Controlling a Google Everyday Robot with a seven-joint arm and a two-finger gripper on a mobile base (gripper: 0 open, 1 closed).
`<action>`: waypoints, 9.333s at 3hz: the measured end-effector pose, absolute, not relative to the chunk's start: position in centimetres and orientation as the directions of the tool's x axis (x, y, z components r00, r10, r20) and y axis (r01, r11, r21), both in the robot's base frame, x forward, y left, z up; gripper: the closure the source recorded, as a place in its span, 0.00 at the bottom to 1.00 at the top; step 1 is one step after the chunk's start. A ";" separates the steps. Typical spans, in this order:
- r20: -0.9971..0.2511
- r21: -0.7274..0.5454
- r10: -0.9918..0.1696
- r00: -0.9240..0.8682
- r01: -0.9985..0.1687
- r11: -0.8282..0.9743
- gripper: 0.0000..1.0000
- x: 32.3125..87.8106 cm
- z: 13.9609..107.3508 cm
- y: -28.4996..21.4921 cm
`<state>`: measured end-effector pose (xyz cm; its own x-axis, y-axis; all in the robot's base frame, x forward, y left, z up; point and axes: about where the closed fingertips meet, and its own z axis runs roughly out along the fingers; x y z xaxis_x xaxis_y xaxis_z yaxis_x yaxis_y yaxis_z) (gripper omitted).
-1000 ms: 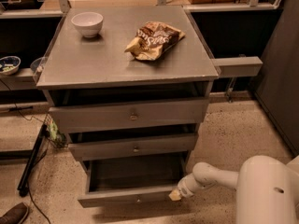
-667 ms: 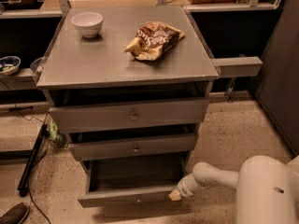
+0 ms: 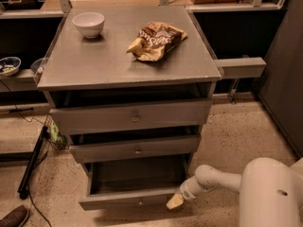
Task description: Close bottom drawer
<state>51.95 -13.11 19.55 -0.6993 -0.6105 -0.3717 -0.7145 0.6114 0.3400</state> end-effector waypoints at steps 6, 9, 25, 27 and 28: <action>-0.372 0.340 -0.610 -0.699 -0.714 0.611 1.00 51.9 19.5 -13.1; -0.400 0.327 -0.589 -0.702 -0.710 0.624 0.97 54.4 18.4 -11.8; -0.425 0.207 -0.626 -0.653 -0.744 0.635 1.00 58.6 18.4 -9.2; -0.425 0.208 -0.626 -0.653 -0.744 0.635 0.57 58.6 18.4 -9.2; -0.425 0.208 -0.626 -0.653 -0.744 0.635 0.34 58.6 18.4 -9.2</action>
Offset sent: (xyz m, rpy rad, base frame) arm 0.0000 0.0000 0.0000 0.0000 0.0000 0.0000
